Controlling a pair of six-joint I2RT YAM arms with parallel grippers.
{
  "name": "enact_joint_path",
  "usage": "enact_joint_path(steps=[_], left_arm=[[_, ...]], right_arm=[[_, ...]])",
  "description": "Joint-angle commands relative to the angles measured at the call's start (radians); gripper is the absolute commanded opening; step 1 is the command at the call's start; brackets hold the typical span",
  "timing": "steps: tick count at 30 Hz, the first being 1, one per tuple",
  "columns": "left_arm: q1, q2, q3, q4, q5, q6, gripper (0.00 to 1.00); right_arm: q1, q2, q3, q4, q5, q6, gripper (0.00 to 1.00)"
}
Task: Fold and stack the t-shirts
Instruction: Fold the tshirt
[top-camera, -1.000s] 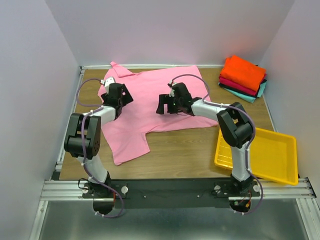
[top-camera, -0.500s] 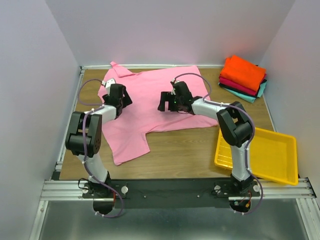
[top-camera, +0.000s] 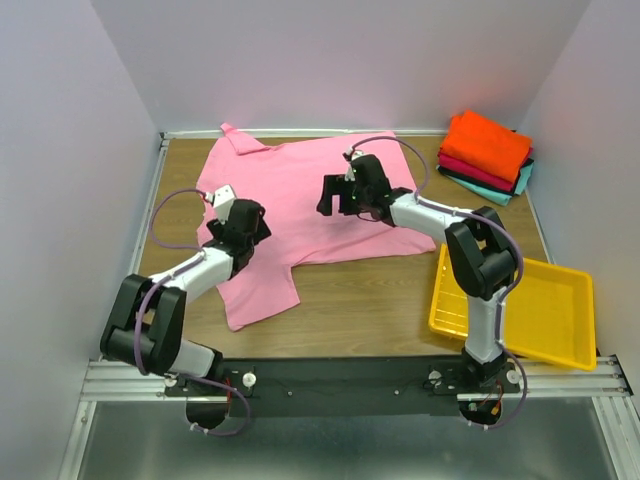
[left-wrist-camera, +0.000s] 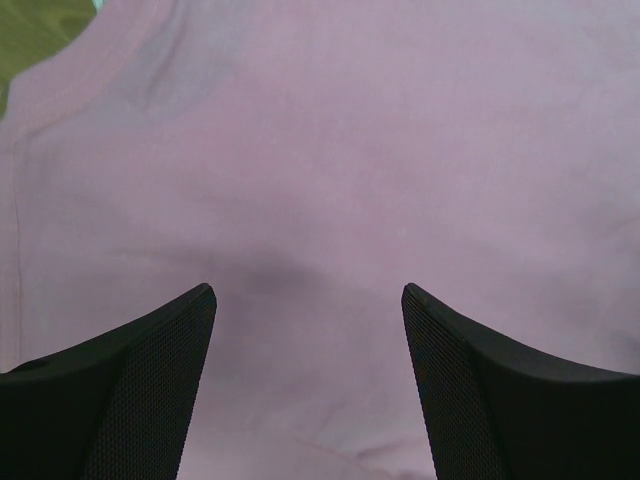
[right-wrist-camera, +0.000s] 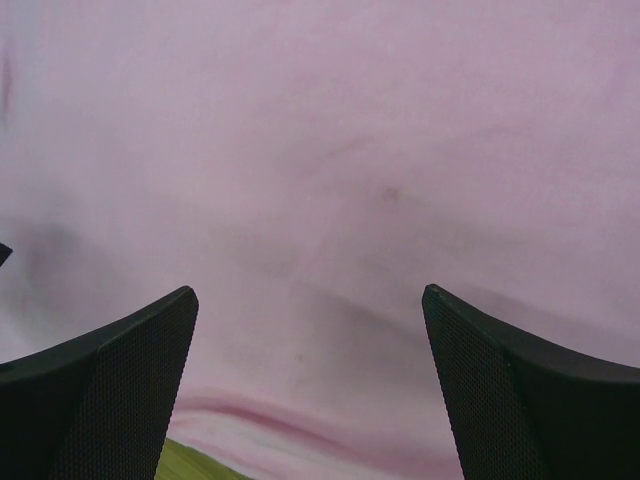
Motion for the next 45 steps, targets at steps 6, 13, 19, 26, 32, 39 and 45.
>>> enact_joint_path(steps=[6, 13, 19, 26, 32, 39, 45], left_arm=[[-0.012, -0.324, -0.095, -0.121, -0.264, -0.076, 0.85], [0.123, -0.381, -0.096, -0.061, -0.229, 0.004, 0.86], [0.146, -0.430, -0.141, -0.029, -0.184, 0.028, 0.86], [0.149, -0.470, -0.164, -0.007, -0.144, 0.056, 0.86], [0.149, -0.496, -0.172, 0.002, -0.106, 0.071, 0.86], [0.149, -0.499, -0.182, 0.005, -0.083, 0.077, 0.86], [0.149, -0.477, -0.196, 0.026, -0.040, 0.077, 0.86]], right_arm=[[0.101, -0.010, 0.013, 0.001, -0.175, -0.184, 1.00], [0.227, 0.101, 0.137, 0.001, -0.275, -0.192, 1.00], [0.277, 0.263, 0.292, -0.001, -0.337, -0.138, 1.00], [0.294, 0.392, 0.400, -0.019, -0.346, -0.094, 1.00], [0.294, 0.490, 0.571, -0.142, -0.233, -0.064, 1.00], [0.264, 0.627, 0.789, -0.264, -0.157, -0.008, 1.00], [0.190, 0.698, 0.910, -0.307, -0.139, 0.044, 1.00]])
